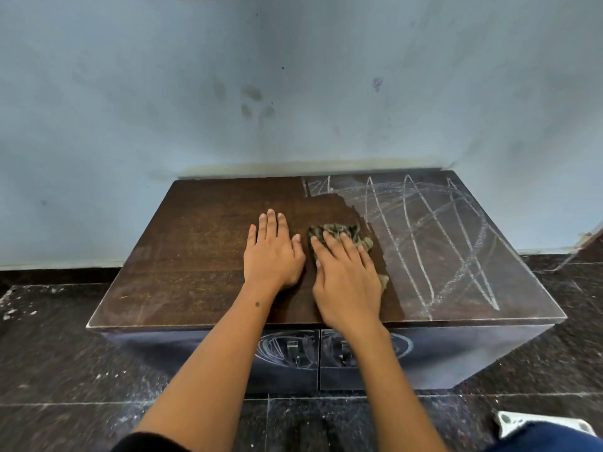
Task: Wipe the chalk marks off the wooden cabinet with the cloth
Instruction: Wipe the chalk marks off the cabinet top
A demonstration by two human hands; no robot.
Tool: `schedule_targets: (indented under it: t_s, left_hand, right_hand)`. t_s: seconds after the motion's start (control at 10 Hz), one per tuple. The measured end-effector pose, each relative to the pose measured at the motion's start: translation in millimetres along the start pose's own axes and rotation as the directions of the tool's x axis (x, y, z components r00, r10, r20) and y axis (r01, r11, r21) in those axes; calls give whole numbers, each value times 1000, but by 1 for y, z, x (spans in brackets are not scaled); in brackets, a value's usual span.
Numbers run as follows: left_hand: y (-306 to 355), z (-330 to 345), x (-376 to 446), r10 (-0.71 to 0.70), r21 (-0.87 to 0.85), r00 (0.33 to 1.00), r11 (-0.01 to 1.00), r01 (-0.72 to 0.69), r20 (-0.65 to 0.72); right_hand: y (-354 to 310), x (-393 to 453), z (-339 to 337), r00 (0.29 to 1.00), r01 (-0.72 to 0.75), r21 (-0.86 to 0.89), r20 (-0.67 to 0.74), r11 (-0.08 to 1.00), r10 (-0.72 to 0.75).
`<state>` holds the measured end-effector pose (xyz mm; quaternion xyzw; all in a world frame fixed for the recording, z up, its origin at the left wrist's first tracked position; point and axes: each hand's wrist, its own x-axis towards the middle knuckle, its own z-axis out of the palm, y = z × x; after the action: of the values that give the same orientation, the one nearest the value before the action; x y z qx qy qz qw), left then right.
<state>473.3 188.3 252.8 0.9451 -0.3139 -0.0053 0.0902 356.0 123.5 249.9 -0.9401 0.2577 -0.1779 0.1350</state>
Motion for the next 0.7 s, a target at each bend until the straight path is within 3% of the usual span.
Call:
schedule_targets:
  t_s: [0.3,0.5,0.7]
  left_hand:
    - [1,-1,-1,-5,2,1000,1000,5,-3]
    - [0,0,0,-2,5,1000,1000,2,-2]
    - [0,2,-1,-1,-2,1000,1000,1,-21]
  right_hand:
    - [-8,98,5,989,-29,9,144,1000,27]
    - [-1,38,9,999,-7,8,41,1000,7]
    - [4,88,7,990,29,22,137,999,-32]
